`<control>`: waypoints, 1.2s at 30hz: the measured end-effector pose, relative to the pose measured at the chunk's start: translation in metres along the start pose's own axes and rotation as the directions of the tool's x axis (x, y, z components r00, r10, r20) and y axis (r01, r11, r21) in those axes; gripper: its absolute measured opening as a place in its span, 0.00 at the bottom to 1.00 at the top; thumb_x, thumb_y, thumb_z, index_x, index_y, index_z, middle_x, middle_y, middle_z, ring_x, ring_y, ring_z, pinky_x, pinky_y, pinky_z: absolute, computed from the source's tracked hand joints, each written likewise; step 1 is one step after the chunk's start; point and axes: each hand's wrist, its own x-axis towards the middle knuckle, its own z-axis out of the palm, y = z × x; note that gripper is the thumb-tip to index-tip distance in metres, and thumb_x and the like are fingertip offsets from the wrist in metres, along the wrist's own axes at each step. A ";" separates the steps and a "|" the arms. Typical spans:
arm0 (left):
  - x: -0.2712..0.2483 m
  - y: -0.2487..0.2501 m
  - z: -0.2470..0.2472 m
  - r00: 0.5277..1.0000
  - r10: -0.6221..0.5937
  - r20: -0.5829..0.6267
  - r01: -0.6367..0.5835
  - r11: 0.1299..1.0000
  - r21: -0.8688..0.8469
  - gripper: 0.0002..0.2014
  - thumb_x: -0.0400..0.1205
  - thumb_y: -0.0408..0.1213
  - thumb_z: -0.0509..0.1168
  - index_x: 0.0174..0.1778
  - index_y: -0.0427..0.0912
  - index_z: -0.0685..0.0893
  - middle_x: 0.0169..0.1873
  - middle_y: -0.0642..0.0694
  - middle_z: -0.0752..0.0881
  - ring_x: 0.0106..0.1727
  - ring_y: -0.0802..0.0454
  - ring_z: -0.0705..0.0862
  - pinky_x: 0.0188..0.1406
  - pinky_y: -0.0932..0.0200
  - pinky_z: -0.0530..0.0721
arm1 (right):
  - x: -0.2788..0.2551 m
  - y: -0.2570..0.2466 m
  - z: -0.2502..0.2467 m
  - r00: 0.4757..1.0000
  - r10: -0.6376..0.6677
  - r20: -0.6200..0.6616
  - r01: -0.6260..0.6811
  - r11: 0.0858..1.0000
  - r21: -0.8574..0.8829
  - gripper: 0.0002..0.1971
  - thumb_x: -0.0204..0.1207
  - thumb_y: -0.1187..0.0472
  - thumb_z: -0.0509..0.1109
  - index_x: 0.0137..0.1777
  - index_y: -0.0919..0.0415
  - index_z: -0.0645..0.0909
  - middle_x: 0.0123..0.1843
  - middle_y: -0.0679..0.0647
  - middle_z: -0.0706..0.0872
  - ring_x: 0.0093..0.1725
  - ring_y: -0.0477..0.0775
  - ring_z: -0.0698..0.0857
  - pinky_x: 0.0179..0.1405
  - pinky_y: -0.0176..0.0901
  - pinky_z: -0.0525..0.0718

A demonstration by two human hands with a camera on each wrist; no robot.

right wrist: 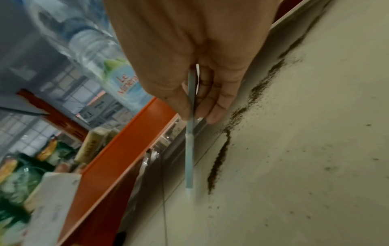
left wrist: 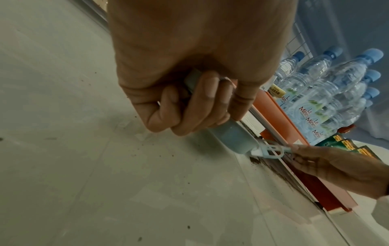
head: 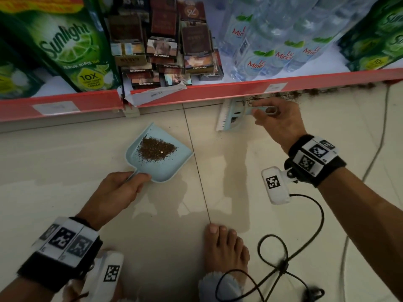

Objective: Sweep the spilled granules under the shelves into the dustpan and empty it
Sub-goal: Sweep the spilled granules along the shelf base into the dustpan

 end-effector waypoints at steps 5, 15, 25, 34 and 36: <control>0.007 -0.006 0.004 1.000 -0.013 -0.003 0.013 1.000 -0.007 0.21 0.71 0.59 0.70 0.21 0.48 0.75 0.18 0.51 0.68 0.19 0.56 0.65 0.20 0.63 0.64 | -0.012 -0.024 0.031 0.990 -0.072 0.125 0.039 0.968 0.249 0.06 0.72 0.72 0.78 0.41 0.65 0.84 0.37 0.57 0.87 0.36 0.51 0.86 0.44 0.44 0.88; -0.002 -0.004 0.003 1.000 -0.001 -0.009 0.001 1.000 0.022 0.22 0.70 0.61 0.67 0.21 0.49 0.73 0.18 0.51 0.68 0.20 0.55 0.66 0.23 0.62 0.65 | -0.002 0.010 0.010 0.988 -0.130 -0.082 0.110 0.970 -0.217 0.08 0.77 0.55 0.71 0.36 0.51 0.82 0.41 0.59 0.93 0.41 0.59 0.92 0.50 0.61 0.90; 0.002 0.006 0.009 1.000 0.013 0.020 -0.013 1.000 -0.004 0.21 0.74 0.55 0.69 0.21 0.48 0.73 0.18 0.51 0.67 0.20 0.55 0.64 0.25 0.61 0.63 | -0.014 -0.024 0.041 0.981 -0.186 -0.048 0.192 0.961 0.197 0.13 0.78 0.69 0.73 0.35 0.53 0.83 0.37 0.64 0.89 0.36 0.64 0.89 0.38 0.53 0.86; 0.001 -0.001 0.005 1.000 0.013 -0.018 -0.014 1.000 -0.010 0.22 0.79 0.52 0.69 0.22 0.49 0.73 0.19 0.51 0.68 0.20 0.56 0.65 0.22 0.63 0.64 | -0.011 0.000 0.039 0.981 -0.072 -0.180 0.056 0.994 -0.093 0.06 0.71 0.56 0.76 0.35 0.53 0.86 0.32 0.55 0.90 0.32 0.52 0.88 0.43 0.51 0.91; 0.000 -0.004 0.004 1.000 0.019 -0.022 -0.020 1.000 -0.021 0.22 0.79 0.51 0.69 0.21 0.49 0.73 0.18 0.51 0.67 0.20 0.56 0.65 0.22 0.62 0.64 | -0.010 0.004 0.022 0.964 0.054 -0.262 -0.065 0.997 -0.034 0.06 0.69 0.53 0.76 0.34 0.54 0.87 0.34 0.56 0.92 0.33 0.52 0.88 0.43 0.51 0.91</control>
